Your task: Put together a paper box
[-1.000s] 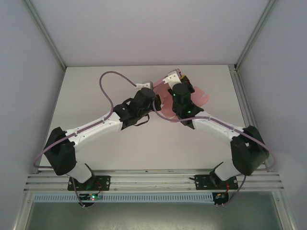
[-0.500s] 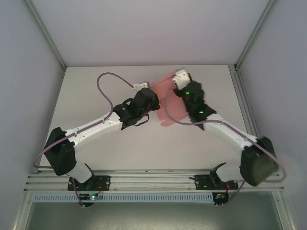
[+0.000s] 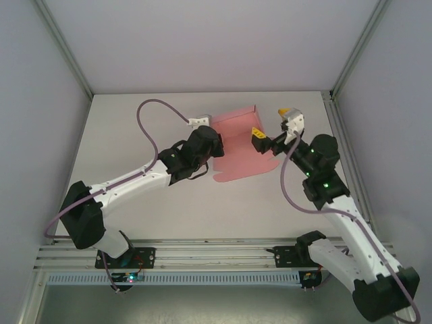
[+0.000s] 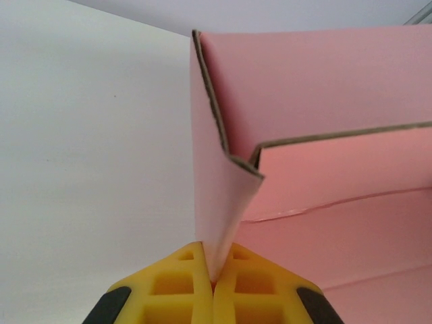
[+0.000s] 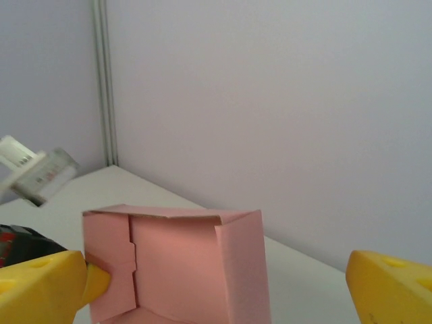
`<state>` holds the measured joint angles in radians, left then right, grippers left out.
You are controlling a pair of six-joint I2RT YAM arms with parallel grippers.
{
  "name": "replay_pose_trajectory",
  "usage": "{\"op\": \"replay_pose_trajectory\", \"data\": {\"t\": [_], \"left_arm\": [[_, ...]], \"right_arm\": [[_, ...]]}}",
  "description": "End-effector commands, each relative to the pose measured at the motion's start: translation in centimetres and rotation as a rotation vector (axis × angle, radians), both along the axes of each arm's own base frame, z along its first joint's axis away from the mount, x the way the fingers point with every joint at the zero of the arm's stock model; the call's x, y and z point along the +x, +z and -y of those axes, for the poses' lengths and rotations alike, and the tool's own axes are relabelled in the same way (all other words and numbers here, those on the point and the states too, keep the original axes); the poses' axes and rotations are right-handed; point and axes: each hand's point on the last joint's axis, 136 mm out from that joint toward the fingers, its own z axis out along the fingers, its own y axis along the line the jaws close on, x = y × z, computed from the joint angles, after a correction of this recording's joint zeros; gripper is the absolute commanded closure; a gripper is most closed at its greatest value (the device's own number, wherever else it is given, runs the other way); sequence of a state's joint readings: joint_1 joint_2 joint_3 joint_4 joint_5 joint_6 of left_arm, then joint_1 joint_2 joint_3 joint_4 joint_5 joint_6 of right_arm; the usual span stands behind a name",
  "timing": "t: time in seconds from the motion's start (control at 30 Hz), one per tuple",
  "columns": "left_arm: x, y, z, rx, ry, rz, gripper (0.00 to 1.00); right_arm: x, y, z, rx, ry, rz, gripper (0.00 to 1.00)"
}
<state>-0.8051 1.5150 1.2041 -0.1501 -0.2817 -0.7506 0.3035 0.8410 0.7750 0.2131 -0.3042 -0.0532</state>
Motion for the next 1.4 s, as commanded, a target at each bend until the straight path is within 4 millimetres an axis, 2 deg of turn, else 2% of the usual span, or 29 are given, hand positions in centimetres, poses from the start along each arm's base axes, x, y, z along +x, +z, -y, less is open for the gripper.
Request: {"op": "replay_pose_trajectory", "data": {"t": [0.0,0.03,0.1,0.2,0.27,0.33,0.4,0.47,0.57,0.67,1.03,1.2,1.27,1.37], "left_arm": [[-0.3,1.5,-0.7,0.037,-0.026,0.072,1.00],[-0.6,1.5,-0.5,0.061,-0.063,0.082,1.00],[-1.0,1.4,-0.7,0.142,-0.120,0.092,1.00],[-2.0,1.8,-0.5,0.187,-0.210,0.131,1.00],[-2.8,2.4,0.1,0.166,-0.282,0.166,1.00],[-3.4,3.0,0.6,0.139,-0.333,0.204,1.00],[-3.9,3.5,1.3,0.120,-0.390,0.231,1.00],[-4.4,3.8,2.2,0.103,-0.448,0.249,1.00],[-4.2,3.5,2.9,0.116,-0.477,0.246,1.00],[-2.8,2.9,3.0,0.166,-0.434,0.219,1.00],[4.3,1.8,1.0,0.252,0.000,0.116,1.00],[5.8,1.2,0.9,0.227,0.144,0.064,1.00],[6.0,1.1,1.8,0.182,0.134,0.068,1.00],[5.9,1.5,1.3,0.150,0.209,0.072,1.00]], "right_arm": [[-0.7,0.0,1.1,0.038,-0.038,-0.009,0.02],[-0.5,0.2,2.0,0.056,-0.091,-0.010,0.02],[0.6,0.2,5.1,0.113,-0.268,-0.036,0.02],[2.2,-2.3,10.3,0.154,-0.542,-0.158,0.02],[3.3,-4.5,11.2,0.118,-0.570,-0.252,0.02],[4.5,-6.5,10.6,0.096,-0.517,-0.348,0.02],[5.6,-8.8,9.5,0.090,-0.441,-0.442,0.02],[6.3,-10.2,6.6,0.060,-0.275,-0.499,0.02],[5.6,-10.4,1.6,0.087,0.034,-0.553,0.02],[4.2,-10.1,-2.1,0.124,0.266,-0.557,0.02],[-1.4,-9.3,-9.0,0.137,0.692,-0.587,0.02],[-1.7,-9.0,-10.6,0.175,0.771,-0.579,0.02],[-1.0,-9.1,-10.7,0.199,0.766,-0.583,0.02],[0.6,-9.1,-10.6,0.241,0.716,-0.571,0.02]]}}
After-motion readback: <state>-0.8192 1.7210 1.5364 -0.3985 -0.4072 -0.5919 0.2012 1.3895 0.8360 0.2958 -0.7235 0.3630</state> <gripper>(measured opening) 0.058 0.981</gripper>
